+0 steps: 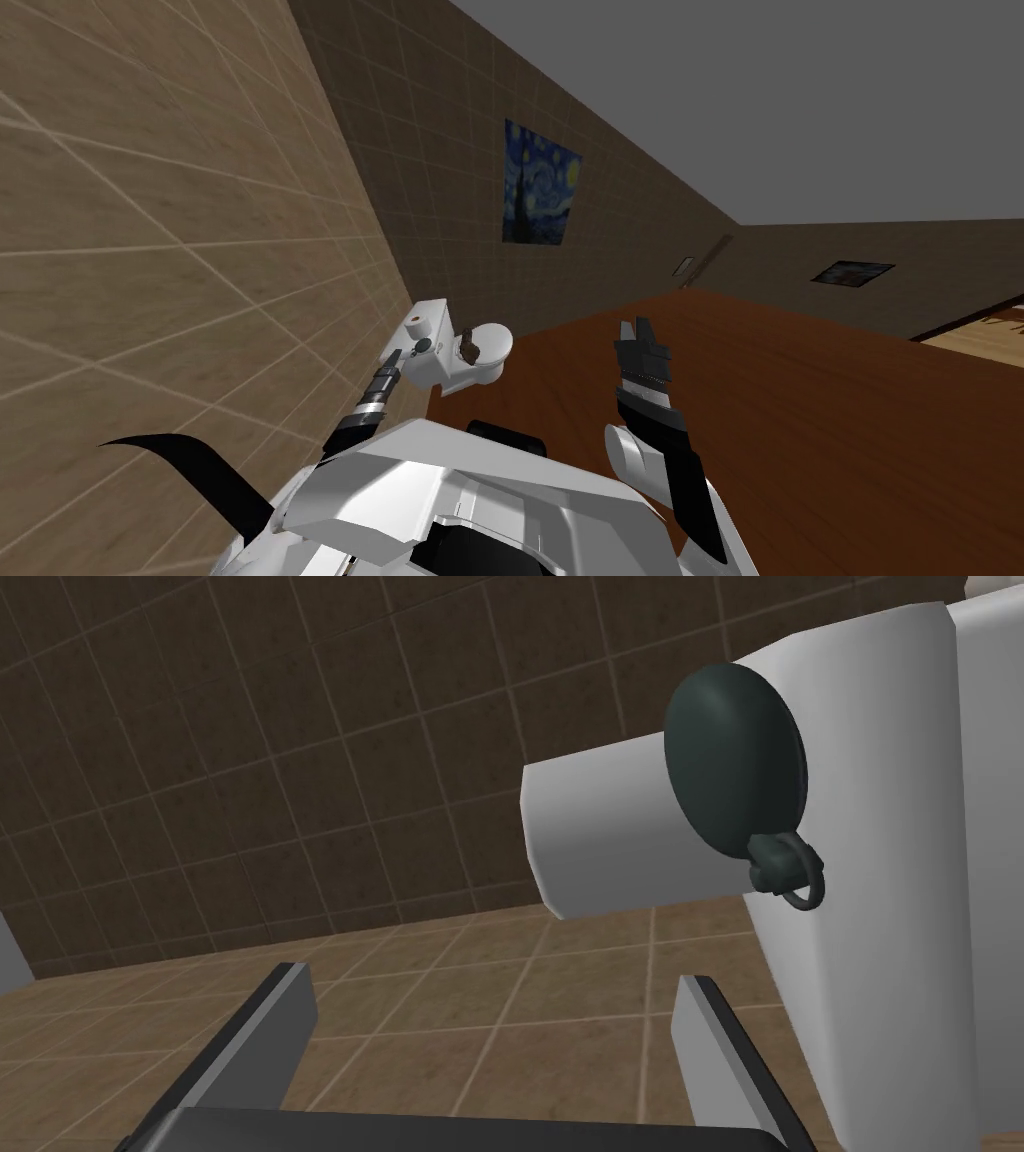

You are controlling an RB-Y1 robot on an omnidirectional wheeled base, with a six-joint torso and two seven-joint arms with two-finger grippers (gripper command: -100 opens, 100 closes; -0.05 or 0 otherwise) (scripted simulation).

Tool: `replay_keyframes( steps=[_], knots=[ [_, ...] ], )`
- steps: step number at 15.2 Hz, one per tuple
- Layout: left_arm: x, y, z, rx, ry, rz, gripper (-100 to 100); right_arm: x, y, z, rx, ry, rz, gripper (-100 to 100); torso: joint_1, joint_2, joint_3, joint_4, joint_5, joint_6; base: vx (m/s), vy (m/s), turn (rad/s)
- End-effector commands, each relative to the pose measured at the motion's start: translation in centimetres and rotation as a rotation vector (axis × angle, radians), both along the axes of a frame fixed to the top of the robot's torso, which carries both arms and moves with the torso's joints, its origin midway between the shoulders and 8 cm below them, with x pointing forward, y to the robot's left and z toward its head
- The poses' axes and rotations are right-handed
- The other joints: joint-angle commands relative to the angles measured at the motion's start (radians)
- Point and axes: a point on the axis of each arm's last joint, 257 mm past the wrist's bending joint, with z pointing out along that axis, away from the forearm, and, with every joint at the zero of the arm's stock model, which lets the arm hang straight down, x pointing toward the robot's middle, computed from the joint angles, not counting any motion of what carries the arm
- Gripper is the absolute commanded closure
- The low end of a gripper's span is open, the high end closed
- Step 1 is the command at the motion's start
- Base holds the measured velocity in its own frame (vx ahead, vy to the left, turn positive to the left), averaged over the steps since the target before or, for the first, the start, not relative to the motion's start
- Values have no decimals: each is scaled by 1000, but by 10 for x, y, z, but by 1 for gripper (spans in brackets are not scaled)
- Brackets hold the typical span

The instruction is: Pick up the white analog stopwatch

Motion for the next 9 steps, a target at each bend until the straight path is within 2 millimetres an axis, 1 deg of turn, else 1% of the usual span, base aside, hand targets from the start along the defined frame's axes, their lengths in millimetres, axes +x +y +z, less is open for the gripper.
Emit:
replay_keyframes(
  steps=[1, 2, 3, 4, 5, 6, 7, 8, 9],
  knots=[
    [-7, 6, -10, -6, 14, 19, -100, 0, 0, 0, 0, 0, 0, 0, 0, 0, 0, 0, 0, 0, 48, -22, -140],
    [-16, 12, -18, -11, 23, 40, -100, 0, 0, 0, 0, 0, 0, 0, 0, 0, 0, 0, 0, 0, 51, -23, -173],
    [-17, 13, -20, -12, 28, 42, -100, 0, 0, 0, 0, 0, 0, 0, 0, -1, 0, 0, 0, 0, 45, -15, -129],
    [-27, 19, -29, -19, 40, 63, -100, 0, 0, 0, 0, 0, 0, 0, 0, -1, 0, 0, 0, 0, 47, -14, -153],
    [-34, 23, -34, -22, 44, 80, -100, 0, 0, 0, 0, 0, 0, 0, 0, -1, 0, 0, 0, 0, 65, -14, -248],
    [-36, 24, -38, -26, 52, 84, -100, 0, 0, 0, 0, 0, 0, 0, 0, -1, -1, 0, 0, 0, 59, -8, -187],
    [-36, 24, -38, -26, 52, 84, -100, 0, 0, 0, 0, 0, 0, 0, 0, -1, -1, 0, 0, 0, 38, -3, -50],
    [-45, 28, -46, -32, 63, 103, -100, 0, 0, 0, 0, 0, 0, 0, 1, -1, 0, 0, 0, -1, 41, -5, -85],
    [-45, 28, -46, -32, 63, 103, -100, 0, 0, 0, 0, 0, 0, 0, 1, 0, 0, 0, 0, 0, 40, -6, -98]
  ],
)
